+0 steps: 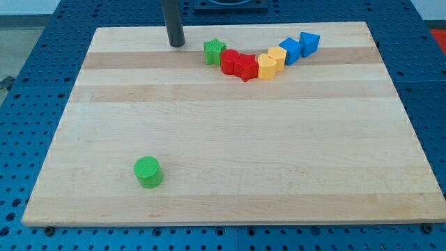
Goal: Move the green star to the top of the red circle
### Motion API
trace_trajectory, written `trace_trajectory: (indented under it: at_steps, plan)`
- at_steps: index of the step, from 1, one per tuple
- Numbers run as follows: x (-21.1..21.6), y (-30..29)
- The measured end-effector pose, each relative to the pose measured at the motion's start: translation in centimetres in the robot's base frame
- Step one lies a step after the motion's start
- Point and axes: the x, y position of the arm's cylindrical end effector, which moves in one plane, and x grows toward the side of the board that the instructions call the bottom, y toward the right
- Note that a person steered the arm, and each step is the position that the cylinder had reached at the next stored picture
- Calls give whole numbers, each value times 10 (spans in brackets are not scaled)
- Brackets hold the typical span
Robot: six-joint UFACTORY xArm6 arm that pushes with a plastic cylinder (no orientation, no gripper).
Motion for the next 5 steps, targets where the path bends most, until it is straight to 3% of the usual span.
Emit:
trace_trajectory:
  at_steps: [5]
  plan:
    - [12,67]
